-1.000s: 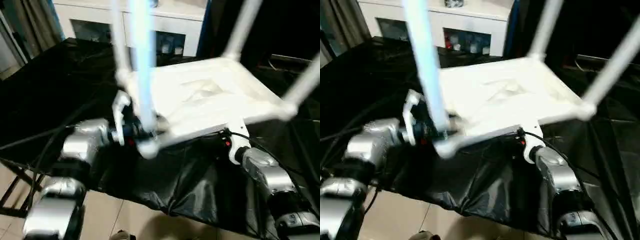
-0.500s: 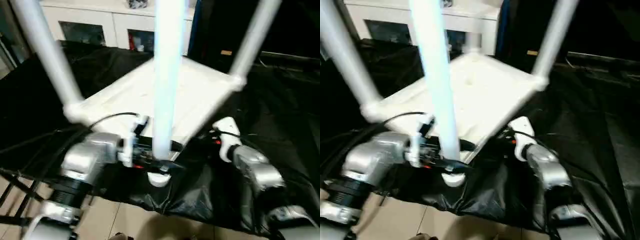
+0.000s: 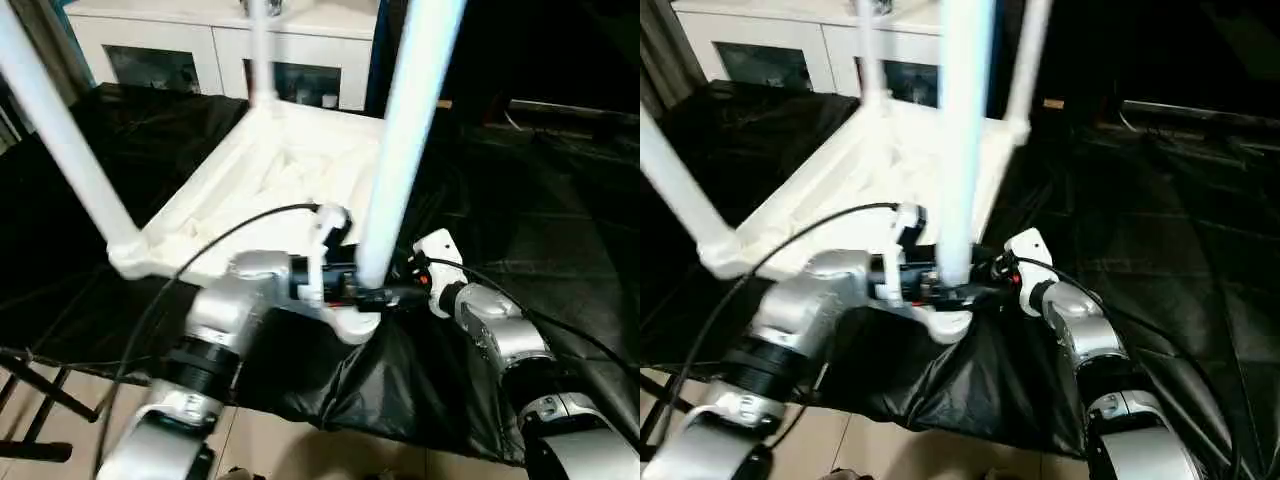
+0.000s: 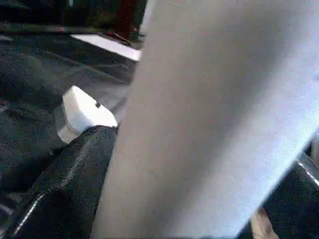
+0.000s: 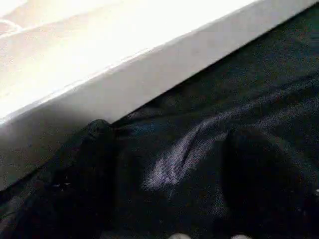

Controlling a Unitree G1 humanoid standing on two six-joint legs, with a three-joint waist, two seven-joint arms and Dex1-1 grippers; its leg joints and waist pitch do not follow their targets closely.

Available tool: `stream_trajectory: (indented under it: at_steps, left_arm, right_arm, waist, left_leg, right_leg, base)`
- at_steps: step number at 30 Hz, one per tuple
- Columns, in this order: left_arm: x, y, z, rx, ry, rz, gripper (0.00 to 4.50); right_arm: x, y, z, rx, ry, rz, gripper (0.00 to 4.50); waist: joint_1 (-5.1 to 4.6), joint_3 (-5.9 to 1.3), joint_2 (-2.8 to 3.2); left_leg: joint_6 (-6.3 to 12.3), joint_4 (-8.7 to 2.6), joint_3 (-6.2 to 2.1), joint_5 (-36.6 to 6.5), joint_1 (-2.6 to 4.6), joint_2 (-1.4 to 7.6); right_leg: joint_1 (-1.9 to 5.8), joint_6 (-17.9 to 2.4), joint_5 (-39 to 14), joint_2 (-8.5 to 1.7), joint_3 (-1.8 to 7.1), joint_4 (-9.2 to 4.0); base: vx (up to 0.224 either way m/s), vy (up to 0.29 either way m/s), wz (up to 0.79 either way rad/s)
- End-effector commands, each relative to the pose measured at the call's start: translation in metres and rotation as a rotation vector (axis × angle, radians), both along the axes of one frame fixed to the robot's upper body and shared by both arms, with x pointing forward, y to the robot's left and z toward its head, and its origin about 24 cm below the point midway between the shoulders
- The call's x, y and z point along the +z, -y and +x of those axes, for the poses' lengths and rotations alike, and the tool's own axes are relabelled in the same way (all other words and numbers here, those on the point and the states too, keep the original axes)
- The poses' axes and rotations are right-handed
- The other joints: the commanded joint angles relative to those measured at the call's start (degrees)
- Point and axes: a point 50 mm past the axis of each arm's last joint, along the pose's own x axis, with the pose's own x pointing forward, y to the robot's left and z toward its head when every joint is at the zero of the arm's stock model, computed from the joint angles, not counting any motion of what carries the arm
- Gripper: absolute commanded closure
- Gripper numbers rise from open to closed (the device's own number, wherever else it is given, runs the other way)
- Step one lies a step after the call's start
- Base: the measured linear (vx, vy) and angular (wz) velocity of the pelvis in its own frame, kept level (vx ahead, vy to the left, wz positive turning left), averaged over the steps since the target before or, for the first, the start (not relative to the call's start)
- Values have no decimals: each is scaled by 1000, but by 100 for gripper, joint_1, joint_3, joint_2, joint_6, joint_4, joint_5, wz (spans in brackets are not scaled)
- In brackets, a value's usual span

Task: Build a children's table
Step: Rotate table base

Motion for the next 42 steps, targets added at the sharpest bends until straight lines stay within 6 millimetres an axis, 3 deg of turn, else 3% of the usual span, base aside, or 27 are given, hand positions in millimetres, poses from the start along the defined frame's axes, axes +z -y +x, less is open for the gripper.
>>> stream_trajectory:
  at_steps: [1, 4, 5, 8, 9, 13, 15, 16, 17, 19, 24, 27, 28, 40, 41, 42]
  left_arm:
    - [9, 10, 2, -12, 64, 7, 0]
    - [7, -2, 5, -9, 94, 52, 0]
    - [5, -16, 6, -31, 117, 102, 0]
    - [-1, -40, 6, -88, 136, 221, 0]
    - [-6, -57, 9, -113, 145, 319, 0]
    - [-13, -75, 14, -121, 175, 464, 36]
    - [-15, -80, 17, -121, 194, 510, 48]
    - [-16, -84, 21, -108, 209, 545, 48]
    - [-16, -84, 21, -108, 209, 545, 63]
    - [-21, -88, 28, -75, 244, 610, 82]
    - [-25, -88, 34, -61, 249, 620, 125]
    - [-27, -87, 35, -76, 245, 625, 130]
    - [-27, -86, 36, -74, 246, 625, 154]
    - [-29, -85, 44, -90, 223, 659, 239]
    - [-30, -87, 44, -101, 211, 670, 253]
    - [-31, -88, 44, -106, 206, 685, 253]
  right_arm:
    - [7, -16, 3, 62, 28, 30, 14]
    - [12, -5, 4, 55, 46, 40, 14]
    - [16, 6, 2, 73, 63, 30, 14]
    - [23, 23, -4, 134, 78, -2, 14]
    - [29, 33, -8, 180, 88, -21, 14]
    - [40, 45, -14, 248, 104, -40, 0]
    - [46, 50, -18, 289, 106, -51, 0]
    - [51, 54, -22, 337, 95, -56, 0]
    - [51, 54, -22, 337, 95, -56, 0]
    - [59, 57, -35, 452, 42, -56, 0]
    - [64, 59, -48, 538, -20, -54, 0]
    - [66, 59, -52, 562, -39, -51, 0]
    - [67, 58, -53, 569, -44, -51, 0]
    - [73, 57, -62, 612, -86, -53, 0]
    - [73, 57, -62, 614, -87, -53, 0]
    - [73, 57, -62, 614, -87, -55, 0]
  waist:
    - [42, -393, 22]
    - [44, -396, 11]
    - [71, -400, 57]
    - [101, -408, 57]
    - [154, -403, 96]
    - [226, -405, 155]
    - [263, -406, 135]
    - [267, -410, 134]
    - [282, -401, 137]
    - [323, -395, 117]
    - [402, -418, 96]
    - [399, -416, 90]
    - [401, -418, 89]
    - [436, -420, 77]
    - [440, -417, 77]
    - [447, -419, 139]
  left_leg:
    - [100, -424, -144, -1769, 95, 212]
    - [136, -432, -141, -1767, 98, 220]
    - [129, -427, -158, -1744, 100, 213]
    - [250, -414, -130, -1583, 96, 217]
    - [320, -393, -111, -1419, 100, 212]
    - [276, -396, -118, -1420, 117, 221]
    - [265, -401, -116, -1478, 137, 230]
    - [240, -409, -125, -1444, 109, 237]
    - [260, -406, -115, -1510, 130, 228]
    - [283, -397, -120, -1536, 116, 224]
    - [330, -377, -133, -1363, 96, 225]
    - [342, -373, -131, -1371, 89, 227]
    - [340, -374, -138, -1368, 85, 229]
    - [351, -360, -143, -1301, 86, 226]
    - [348, -362, -141, -1313, 91, 225]
    - [334, -361, -149, -1321, 98, 229]
  right_leg:
    - [283, -1430, -1497, -312, 233, -492]
    - [284, -1434, -1413, -304, 239, -477]
    - [291, -1426, -1387, -313, 233, -470]
    - [308, -1454, -1131, -284, 230, -438]
    - [291, -1460, -1119, -284, 231, -436]
    - [282, -1443, -1169, -292, 228, -427]
    - [269, -1433, -1129, -284, 235, -431]
    - [290, -1469, -1086, -311, 237, -405]
    - [271, -1447, -1159, -289, 233, -441]
    - [290, -1408, -1238, -302, 238, -446]
    - [304, -1383, -1247, -339, 230, -446]
    - [295, -1395, -1275, -340, 225, -456]
    - [299, -1394, -1277, -345, 226, -450]
    - [307, -1385, -1304, -367, 216, -467]
    - [302, -1380, -1338, -366, 215, -472]
    - [299, -1392, -1343, -372, 216, -469]
  base:
    - [0, 0, 0]
    - [0, 0, 0]
    - [0, 0, 0]
    - [0, 0, 0]
    - [0, 0, 0]
    - [0, 0, 0]
    - [0, 0, 0]
    - [0, 0, 0]
    - [0, 0, 0]
    - [0, 0, 0]
    - [0, 0, 0]
    - [0, 0, 0]
    - [0, 0, 0]
    - [0, 0, 0]
    - [0, 0, 0]
    - [0, 0, 0]
